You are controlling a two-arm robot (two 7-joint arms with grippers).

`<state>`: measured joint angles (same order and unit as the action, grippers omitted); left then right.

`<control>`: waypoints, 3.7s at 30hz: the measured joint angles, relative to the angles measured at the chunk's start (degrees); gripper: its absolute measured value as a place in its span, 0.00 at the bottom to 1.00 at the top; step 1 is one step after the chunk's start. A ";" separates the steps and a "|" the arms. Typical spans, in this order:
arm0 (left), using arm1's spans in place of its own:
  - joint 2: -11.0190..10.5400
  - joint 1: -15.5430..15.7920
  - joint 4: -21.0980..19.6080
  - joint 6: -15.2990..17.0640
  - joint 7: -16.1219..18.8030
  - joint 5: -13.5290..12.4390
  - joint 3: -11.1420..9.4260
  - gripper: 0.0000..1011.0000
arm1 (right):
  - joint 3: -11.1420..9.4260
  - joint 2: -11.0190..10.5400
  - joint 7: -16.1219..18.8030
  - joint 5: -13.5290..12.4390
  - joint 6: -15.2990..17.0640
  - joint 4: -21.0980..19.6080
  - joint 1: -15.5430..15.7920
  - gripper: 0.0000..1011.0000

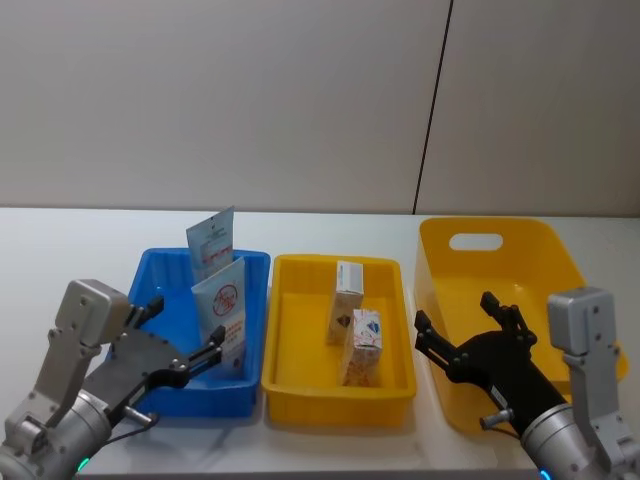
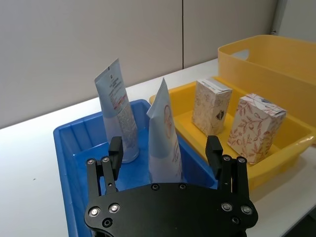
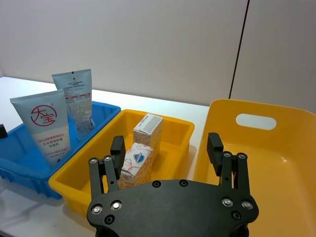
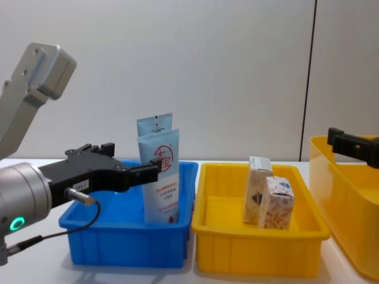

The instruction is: Bimanual collaborative sorting of washing and personal care products

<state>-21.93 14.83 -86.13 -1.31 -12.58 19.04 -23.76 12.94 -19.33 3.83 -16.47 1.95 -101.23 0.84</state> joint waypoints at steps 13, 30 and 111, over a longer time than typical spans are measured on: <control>1.88 4.44 8.23 -0.30 -4.60 2.00 0.39 0.99 | 0.00 0.00 0.00 0.00 0.00 0.00 0.00 0.99; 6.33 11.33 21.32 -3.42 -13.34 5.38 0.46 0.99 | 0.00 0.00 0.00 0.00 0.00 0.00 0.00 0.99; 8.41 13.85 16.09 -2.75 -12.21 3.48 3.23 0.25 | 0.00 0.00 0.00 0.00 0.00 0.00 0.00 0.99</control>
<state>-13.52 28.68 -70.04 -4.06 -24.79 22.52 -20.53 12.94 -19.33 3.83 -16.47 1.95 -101.23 0.84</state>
